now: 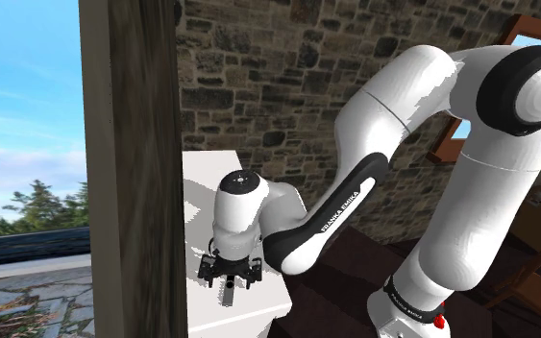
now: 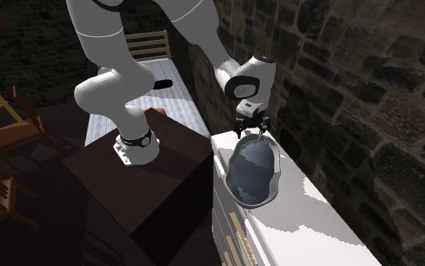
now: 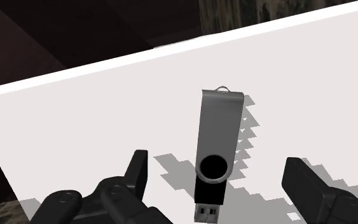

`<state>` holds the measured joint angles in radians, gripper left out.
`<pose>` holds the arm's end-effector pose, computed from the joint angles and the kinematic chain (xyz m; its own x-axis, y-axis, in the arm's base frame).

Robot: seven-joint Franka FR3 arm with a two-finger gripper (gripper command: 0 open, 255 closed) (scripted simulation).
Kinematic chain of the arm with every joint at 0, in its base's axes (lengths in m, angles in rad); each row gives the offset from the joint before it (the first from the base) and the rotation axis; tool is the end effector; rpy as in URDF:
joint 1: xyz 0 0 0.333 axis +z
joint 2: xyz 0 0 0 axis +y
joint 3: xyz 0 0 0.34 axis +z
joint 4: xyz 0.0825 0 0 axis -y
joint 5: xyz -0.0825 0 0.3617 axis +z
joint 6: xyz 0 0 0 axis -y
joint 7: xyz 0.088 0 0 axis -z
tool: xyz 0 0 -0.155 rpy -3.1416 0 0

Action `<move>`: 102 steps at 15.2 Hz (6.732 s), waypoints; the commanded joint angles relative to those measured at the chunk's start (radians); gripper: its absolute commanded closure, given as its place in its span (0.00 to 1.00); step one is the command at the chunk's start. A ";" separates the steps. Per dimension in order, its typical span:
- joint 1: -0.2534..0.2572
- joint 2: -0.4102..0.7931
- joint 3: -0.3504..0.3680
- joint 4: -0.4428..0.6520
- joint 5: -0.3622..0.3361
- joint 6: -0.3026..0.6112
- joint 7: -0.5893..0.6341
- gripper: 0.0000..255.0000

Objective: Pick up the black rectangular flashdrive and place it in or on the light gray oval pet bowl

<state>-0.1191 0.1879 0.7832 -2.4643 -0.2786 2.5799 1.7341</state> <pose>0.3663 0.2949 0.2361 0.6665 -0.7454 0.0147 -0.7455 -0.6665 0.0019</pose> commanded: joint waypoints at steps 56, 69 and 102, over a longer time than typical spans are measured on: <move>-0.062 -0.433 -0.076 0.117 0.450 -0.425 -0.477 1.00; -0.173 -0.323 -0.191 0.139 0.355 -0.364 -0.644 1.00; -0.174 -0.323 -0.188 0.137 0.355 -0.360 -0.642 0.00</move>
<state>-0.2933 -0.1344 0.5949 -2.3275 0.0759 2.2201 1.0926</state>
